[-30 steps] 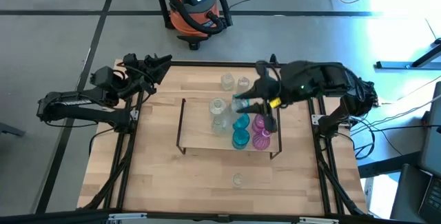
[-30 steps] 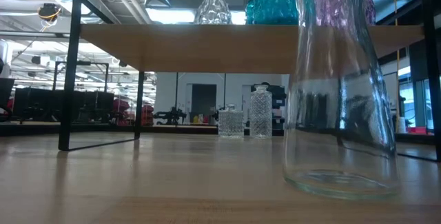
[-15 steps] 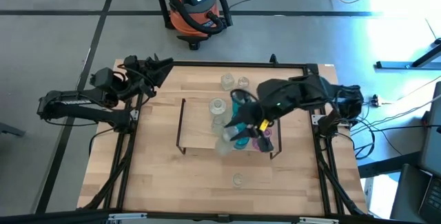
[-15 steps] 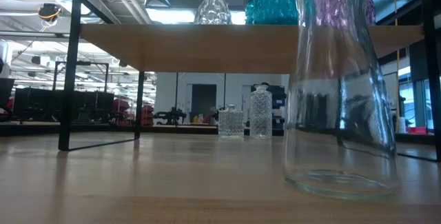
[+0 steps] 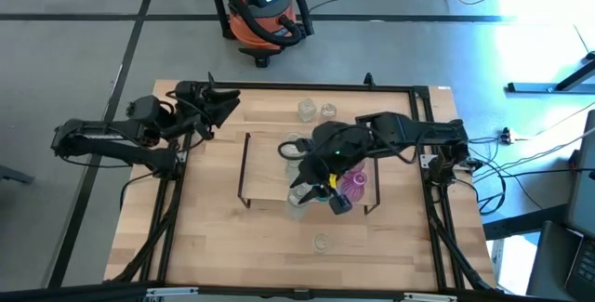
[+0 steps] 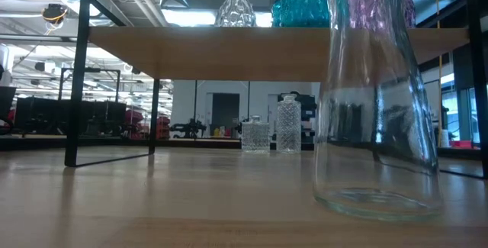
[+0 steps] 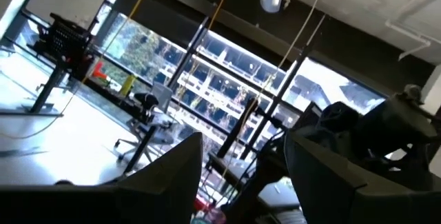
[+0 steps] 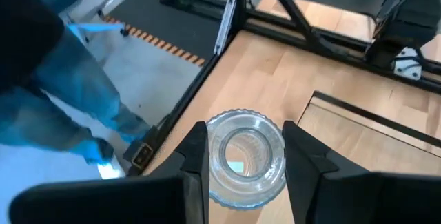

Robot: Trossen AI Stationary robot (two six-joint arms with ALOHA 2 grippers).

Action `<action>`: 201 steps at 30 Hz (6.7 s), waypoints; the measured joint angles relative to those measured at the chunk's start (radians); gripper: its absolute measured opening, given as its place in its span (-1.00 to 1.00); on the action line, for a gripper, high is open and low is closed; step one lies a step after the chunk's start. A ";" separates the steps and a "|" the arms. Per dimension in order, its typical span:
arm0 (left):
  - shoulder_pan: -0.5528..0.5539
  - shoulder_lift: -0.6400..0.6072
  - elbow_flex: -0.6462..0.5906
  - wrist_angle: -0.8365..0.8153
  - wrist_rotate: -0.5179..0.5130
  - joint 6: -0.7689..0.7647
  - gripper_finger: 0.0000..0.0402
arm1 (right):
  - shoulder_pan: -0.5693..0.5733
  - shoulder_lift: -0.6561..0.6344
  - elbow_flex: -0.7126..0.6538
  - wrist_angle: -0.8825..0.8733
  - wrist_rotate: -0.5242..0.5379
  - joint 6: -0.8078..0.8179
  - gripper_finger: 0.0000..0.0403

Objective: Sort vases onto shelf
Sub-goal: Put the top right transparent vase on the shelf, then put the top left transparent vase on the shelf

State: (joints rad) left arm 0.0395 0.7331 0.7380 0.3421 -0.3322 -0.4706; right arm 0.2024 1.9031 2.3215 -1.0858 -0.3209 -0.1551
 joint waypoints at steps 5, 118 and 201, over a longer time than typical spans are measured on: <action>-0.026 0.006 0.000 -0.010 0.000 -0.016 -0.01 | 0.000 0.026 0.000 -0.050 0.071 -0.041 -0.51; -0.058 0.052 0.000 -0.026 -0.051 -0.017 -0.01 | -0.282 -0.035 0.033 0.218 0.484 0.220 0.30; 0.357 0.064 0.000 -0.018 0.510 -0.121 -0.01 | -0.628 0.429 0.000 -0.163 0.276 0.487 -0.71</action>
State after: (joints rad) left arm 0.3969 0.7967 0.7380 0.3241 0.1776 -0.5919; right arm -0.4256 2.3324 2.3213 -1.2492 -0.0453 0.3317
